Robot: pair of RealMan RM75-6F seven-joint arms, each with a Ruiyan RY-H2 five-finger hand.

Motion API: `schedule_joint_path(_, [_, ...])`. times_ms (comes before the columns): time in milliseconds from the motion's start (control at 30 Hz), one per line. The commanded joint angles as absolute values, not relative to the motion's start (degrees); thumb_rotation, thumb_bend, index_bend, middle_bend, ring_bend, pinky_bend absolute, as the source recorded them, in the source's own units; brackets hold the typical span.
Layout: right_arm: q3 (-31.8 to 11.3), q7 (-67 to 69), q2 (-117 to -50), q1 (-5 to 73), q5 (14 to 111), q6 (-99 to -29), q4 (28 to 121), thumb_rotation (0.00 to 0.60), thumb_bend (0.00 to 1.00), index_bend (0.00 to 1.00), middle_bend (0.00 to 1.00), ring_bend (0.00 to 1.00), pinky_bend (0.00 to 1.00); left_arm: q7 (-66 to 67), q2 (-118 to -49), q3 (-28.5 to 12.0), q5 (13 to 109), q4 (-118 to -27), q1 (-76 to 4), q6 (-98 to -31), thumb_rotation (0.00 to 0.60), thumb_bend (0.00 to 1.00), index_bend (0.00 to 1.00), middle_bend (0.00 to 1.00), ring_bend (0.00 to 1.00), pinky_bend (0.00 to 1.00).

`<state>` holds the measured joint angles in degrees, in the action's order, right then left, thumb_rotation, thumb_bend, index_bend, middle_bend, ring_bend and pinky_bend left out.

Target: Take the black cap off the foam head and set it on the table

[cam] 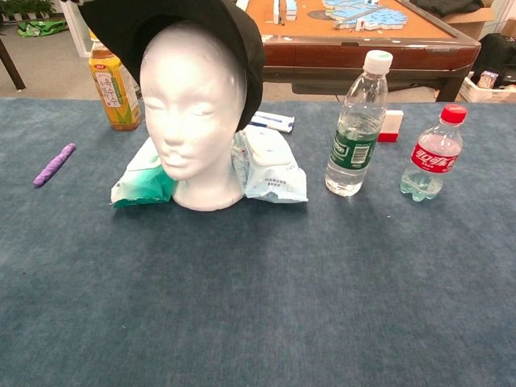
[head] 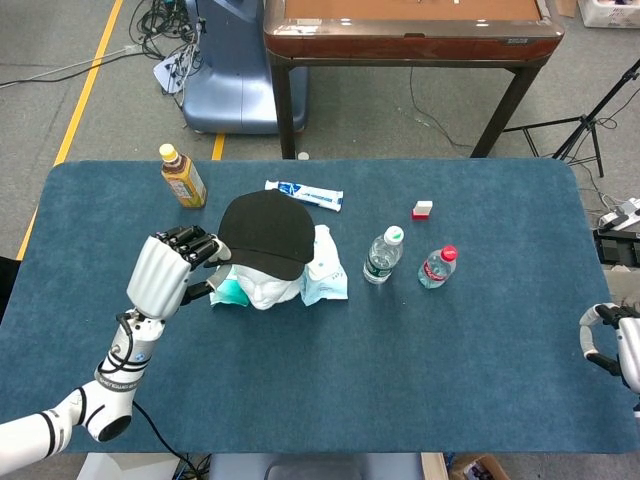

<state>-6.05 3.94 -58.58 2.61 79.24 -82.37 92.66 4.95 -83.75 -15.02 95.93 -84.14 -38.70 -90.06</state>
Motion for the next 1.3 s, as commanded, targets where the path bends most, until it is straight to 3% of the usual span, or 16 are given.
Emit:
schedule_joint_path(33, [-6.0, 3.9, -58.6, 2.6, 79.3, -82.4, 92.6, 0.6, 0.49, 0.52, 0.5, 0.44, 0.49, 5.6, -83.3, -15.4, 95.4, -85.1, -39.0, -89.2, 0.6, 0.52, 0.61, 0.68, 0.54, 0.7])
schedule_joint_path(767, [-6.0, 4.3, -58.5, 2.8, 79.2, -81.9, 92.4, 0.6, 0.49, 0.52, 0.5, 0.44, 0.49, 10.0, -81.0, -19.1, 87.0, -90.2, -41.1, -81.4, 0.6, 0.52, 0.61, 0.69, 0.54, 0.7])
schedule_joint_path(1300, [-6.0, 4.6, -58.4, 3.1, 78.8, -81.3, 92.3, 0.6, 0.49, 0.52, 0.5, 0.44, 0.49, 16.3, -80.7, -24.1, 73.9, -92.4, -42.6, -77.1, 0.6, 0.52, 0.62, 0.69, 0.55, 0.71])
